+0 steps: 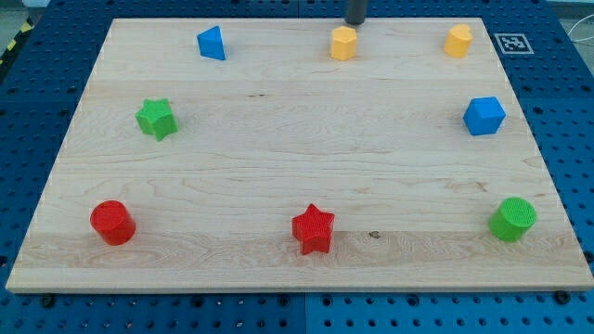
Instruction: Move the yellow hexagon below the blue triangle
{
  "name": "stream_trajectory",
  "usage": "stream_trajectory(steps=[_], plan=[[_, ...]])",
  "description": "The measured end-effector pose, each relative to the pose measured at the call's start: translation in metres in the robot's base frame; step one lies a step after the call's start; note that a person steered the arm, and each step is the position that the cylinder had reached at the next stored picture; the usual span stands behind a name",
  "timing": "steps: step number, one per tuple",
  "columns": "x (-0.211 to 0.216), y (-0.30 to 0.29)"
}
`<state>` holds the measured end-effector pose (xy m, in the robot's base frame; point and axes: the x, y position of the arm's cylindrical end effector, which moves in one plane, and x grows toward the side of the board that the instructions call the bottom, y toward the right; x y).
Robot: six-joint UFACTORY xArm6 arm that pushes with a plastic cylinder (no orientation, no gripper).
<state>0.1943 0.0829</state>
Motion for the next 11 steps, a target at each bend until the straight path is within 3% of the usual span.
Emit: stream_trajectory(steps=[2, 6, 11], plan=[[0.041, 0.039], [0.073, -0.078], [0.123, -0.107]])
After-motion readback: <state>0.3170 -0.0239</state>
